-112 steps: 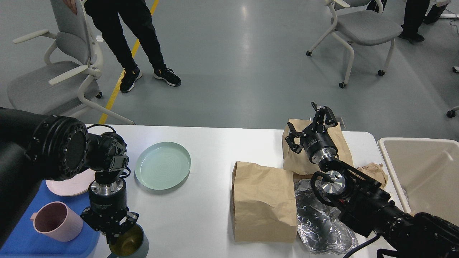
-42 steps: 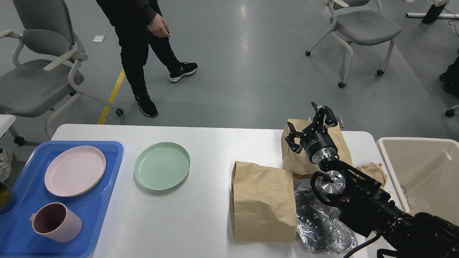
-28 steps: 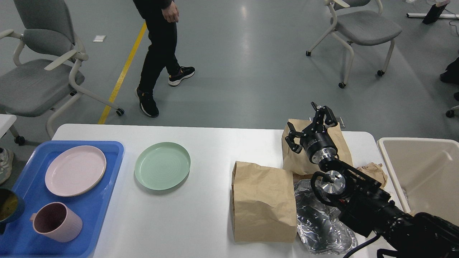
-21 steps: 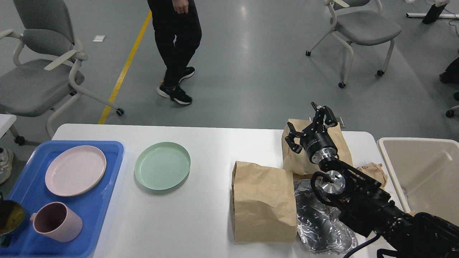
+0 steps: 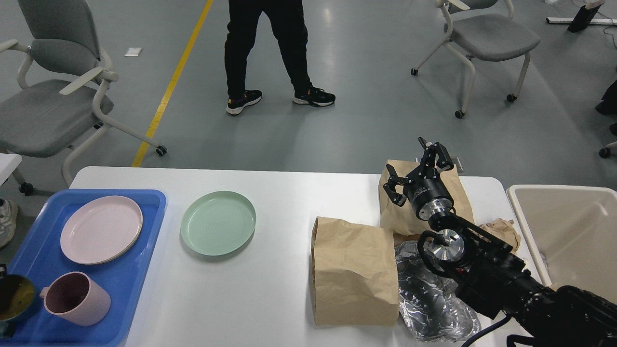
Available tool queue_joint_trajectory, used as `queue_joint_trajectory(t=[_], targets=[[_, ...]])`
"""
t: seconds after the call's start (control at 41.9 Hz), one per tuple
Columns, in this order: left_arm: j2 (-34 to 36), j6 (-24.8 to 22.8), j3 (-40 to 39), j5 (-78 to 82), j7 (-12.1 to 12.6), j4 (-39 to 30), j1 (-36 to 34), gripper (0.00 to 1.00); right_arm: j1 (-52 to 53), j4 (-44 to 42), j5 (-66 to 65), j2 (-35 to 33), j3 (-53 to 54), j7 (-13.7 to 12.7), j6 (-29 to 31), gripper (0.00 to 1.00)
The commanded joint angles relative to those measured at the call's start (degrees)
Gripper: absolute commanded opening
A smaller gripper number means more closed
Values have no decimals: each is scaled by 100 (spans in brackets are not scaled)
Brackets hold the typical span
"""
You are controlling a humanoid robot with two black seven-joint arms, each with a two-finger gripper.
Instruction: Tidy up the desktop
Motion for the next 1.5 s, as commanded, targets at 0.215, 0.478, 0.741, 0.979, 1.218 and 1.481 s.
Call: queue_joint_trajectory(t=[0.215,0.478,0.741,0.979,1.218,1.481], targets=[[-130,-1,-1,0,27,0,3,22,0,0,0,3,0,0,-7,100],[-130,-1,201,18,35,-97,-146,48,0,0,0,3,0,0,2,100],[-271,-1,1089,-44,-61,-194,-884,82,0,0,0,3,0,0,-7,100],[-1079,-1,1028,-96,-79,-132,-1939,83,0,0,0,3,0,0,2,100],[-2362,-1,781,-61,0,-167,-2704,86,0,0,0,3,0,0,2,100],[-3198,-1,570,-44,18,-790,-3793,88,0,-8,0,3,0,0,-7,100]])
